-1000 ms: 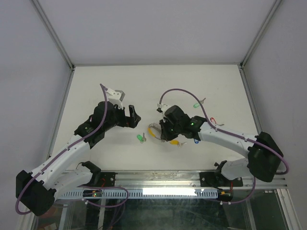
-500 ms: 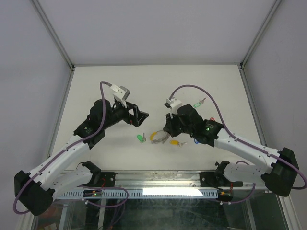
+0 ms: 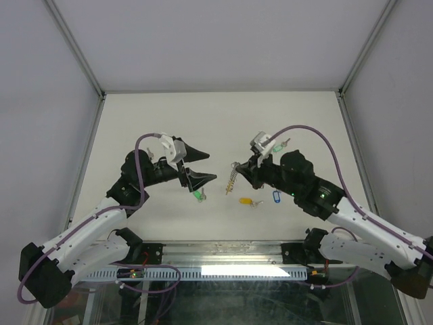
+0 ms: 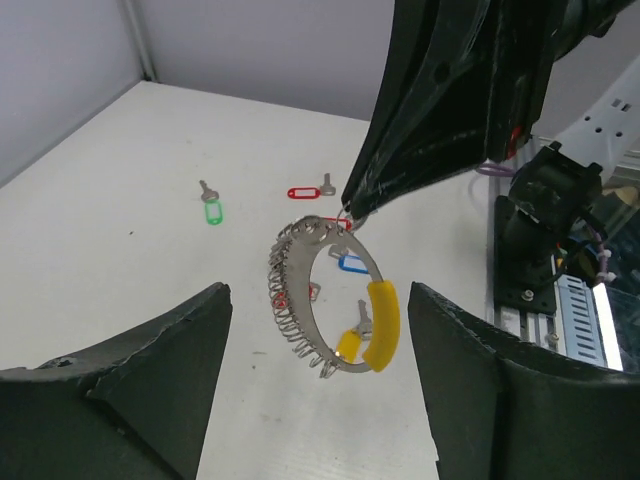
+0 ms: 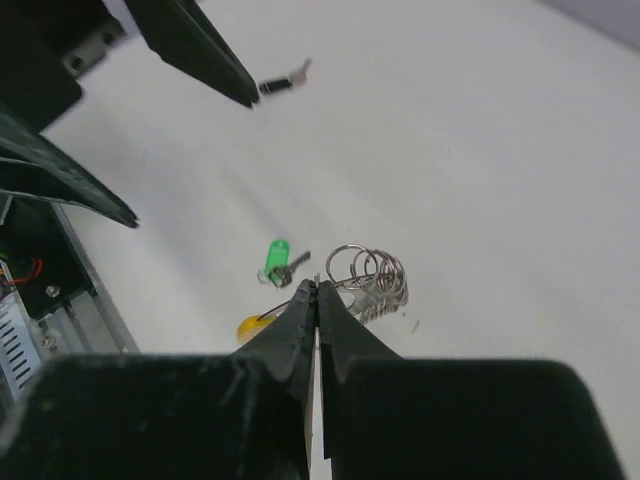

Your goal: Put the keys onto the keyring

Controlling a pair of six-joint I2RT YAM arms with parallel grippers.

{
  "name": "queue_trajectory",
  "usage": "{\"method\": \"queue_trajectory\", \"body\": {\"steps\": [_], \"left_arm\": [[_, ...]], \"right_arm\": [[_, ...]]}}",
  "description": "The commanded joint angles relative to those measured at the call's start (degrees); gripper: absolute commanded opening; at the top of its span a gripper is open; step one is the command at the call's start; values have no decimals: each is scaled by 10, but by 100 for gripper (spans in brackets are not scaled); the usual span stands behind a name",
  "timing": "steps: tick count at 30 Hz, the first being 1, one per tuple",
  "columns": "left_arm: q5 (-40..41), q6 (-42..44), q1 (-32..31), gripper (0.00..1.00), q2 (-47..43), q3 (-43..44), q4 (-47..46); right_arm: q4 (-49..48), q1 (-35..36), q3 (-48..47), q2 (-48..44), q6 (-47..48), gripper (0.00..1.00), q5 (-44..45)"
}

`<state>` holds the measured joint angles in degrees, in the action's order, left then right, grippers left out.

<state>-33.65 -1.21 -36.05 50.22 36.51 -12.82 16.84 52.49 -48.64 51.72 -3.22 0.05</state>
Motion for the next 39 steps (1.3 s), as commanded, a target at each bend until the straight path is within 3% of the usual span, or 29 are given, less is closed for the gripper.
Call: {"method": "queue_trajectory", "body": {"steps": [1, 9, 12, 17, 35, 39], "left_arm": [[-56, -1, -10, 70, -10, -10, -91], [-43, -33, -24, 57, -14, 5, -128], [-53, -41, -29, 47, -5, 21, -138], [-84, -43, -38, 41, 10, 30, -148], [-103, -25, -61, 39, 26, 37, -143], [-104, -23, -63, 34, 29, 40, -143]], "right_arm": [[-157, 2, 34, -77, 94, 0, -64], [-166, 2, 1, -70, 139, 0, -119], [-169, 2, -7, -63, 148, 0, -151], [-188, 2, -7, -64, 159, 0, -191], [-249, 2, 0, -64, 134, 0, -246], [-251, 2, -1, -63, 130, 0, -258]]}}
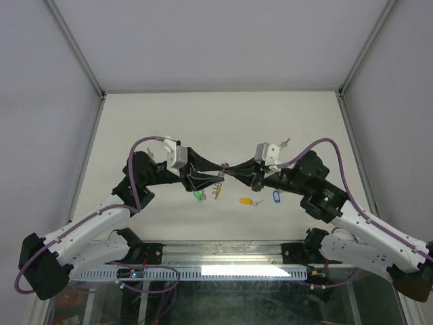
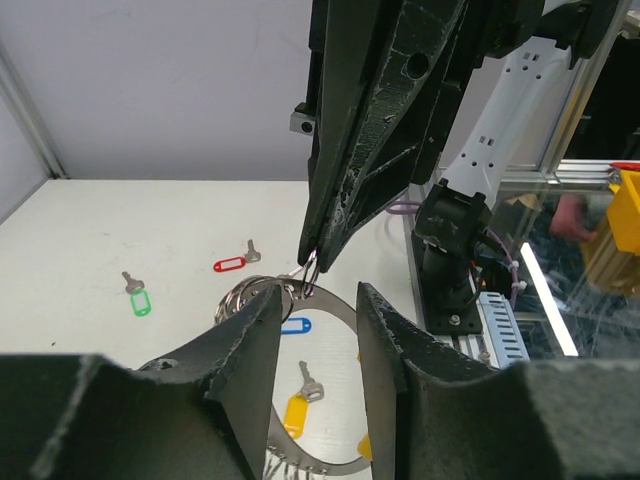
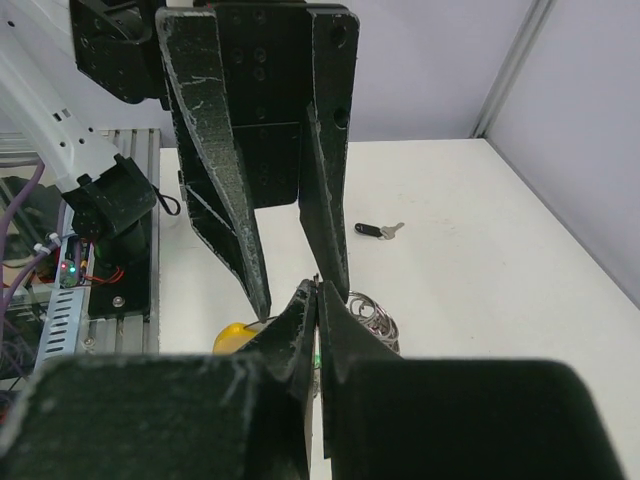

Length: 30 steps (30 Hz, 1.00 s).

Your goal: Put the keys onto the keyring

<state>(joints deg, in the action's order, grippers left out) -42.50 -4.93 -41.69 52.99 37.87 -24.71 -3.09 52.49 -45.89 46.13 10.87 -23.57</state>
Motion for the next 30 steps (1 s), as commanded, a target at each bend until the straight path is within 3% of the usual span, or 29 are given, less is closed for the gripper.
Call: {"method": "queue_trajectory", "body": {"steps": [1, 13, 19, 30], "left_arm": [[-15, 14, -8, 32, 2, 27, -24], [-18, 18, -15, 17, 8, 36, -24], [-19, 18, -17, 0, 16, 37, -24], [-2, 20, -18, 0, 0, -1, -50]], "right_arm": [[-52, 2, -28, -7, -11, 0, -24], [-53, 2, -27, -1, -13, 0, -42], [-62, 2, -27, -5, -20, 0, -56], [-27, 2, -29, -51, -27, 2, -82]]}}
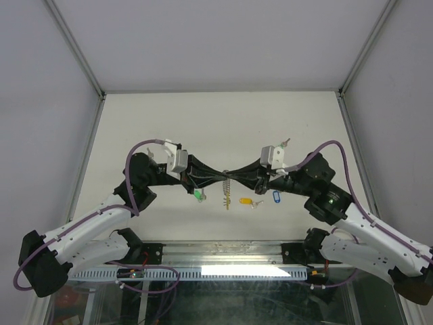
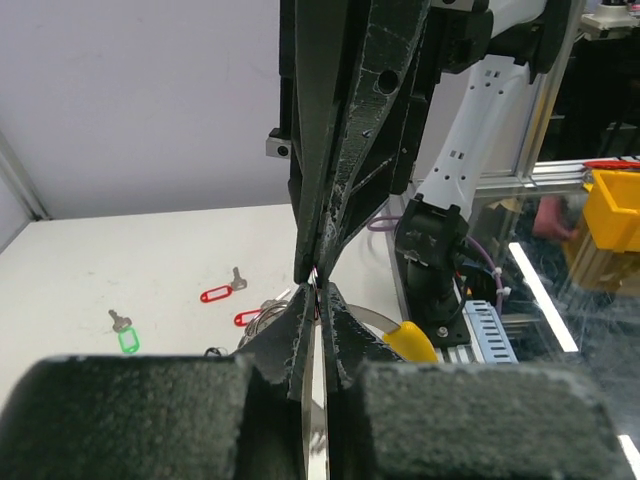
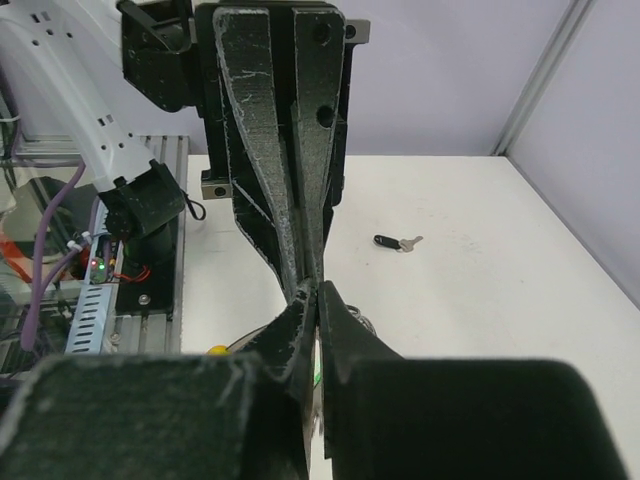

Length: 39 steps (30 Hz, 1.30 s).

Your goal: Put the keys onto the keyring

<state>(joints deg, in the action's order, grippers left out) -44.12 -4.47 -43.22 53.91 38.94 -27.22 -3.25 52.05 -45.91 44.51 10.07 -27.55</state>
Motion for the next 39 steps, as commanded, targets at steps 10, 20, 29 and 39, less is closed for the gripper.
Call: {"method": "queue_trajectory", "body": {"steps": [10, 20, 29, 39], "left_arm": [[1, 58, -3, 0, -10, 6, 33], [177, 51, -2, 0, 6, 88, 247], [198, -24, -2, 0, 25, 70, 256], [156, -20, -2, 0, 24, 47, 185]], "right_arm": [[76, 7, -34, -86, -33, 63, 107], [351, 7, -145, 53, -251, 67, 402], [312, 7, -92, 33, -247, 63, 252], [173, 6, 36, -133, -185, 53, 325]]}}
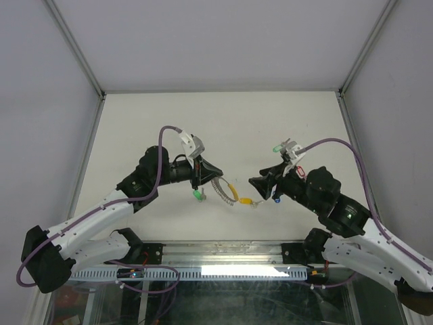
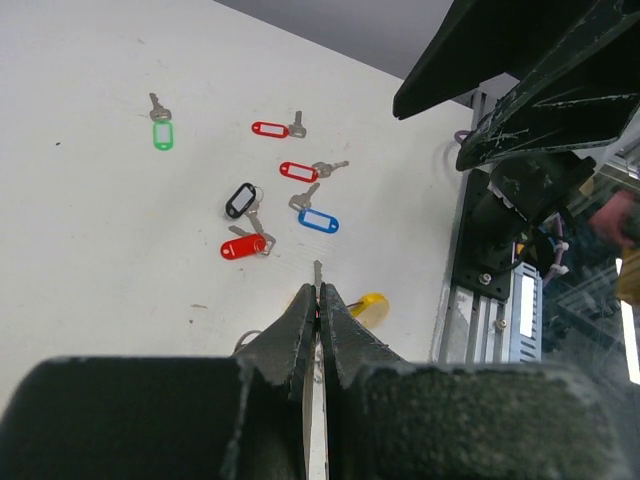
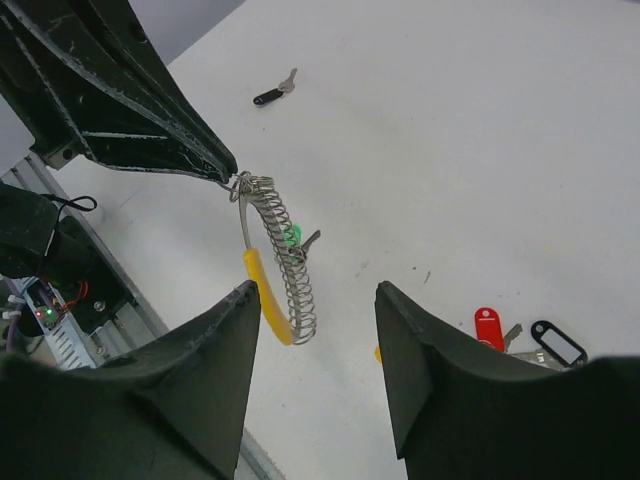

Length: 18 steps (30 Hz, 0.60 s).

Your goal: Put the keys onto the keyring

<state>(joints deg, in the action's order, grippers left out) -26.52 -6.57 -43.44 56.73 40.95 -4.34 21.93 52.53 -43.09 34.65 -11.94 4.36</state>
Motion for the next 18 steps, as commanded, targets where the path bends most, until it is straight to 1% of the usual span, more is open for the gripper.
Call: {"method": "queue_trajectory", "body": {"steps": [1, 4, 9, 12, 15, 18], "left_arm": [[-16, 2, 0, 0, 1, 41, -27], [-8, 2, -1, 0, 18, 70, 13], [-37, 31, -2, 0, 26, 90, 27], [-68, 64, -2, 0, 26, 104, 47], [-102, 71, -2, 0, 28, 115, 55], [-129, 78, -2, 0, 29, 119, 61]], "right_arm": [[-67, 1, -1, -37, 48, 53, -8], [-42, 2, -20, -29, 75, 51, -28], [-48, 1, -19, -5, 141, 49, -96], [-85, 1, 1, 4, 178, 49, -152], [-121, -2, 16, 23, 211, 48, -217], [-163, -24, 31, 45, 229, 46, -292]]}}
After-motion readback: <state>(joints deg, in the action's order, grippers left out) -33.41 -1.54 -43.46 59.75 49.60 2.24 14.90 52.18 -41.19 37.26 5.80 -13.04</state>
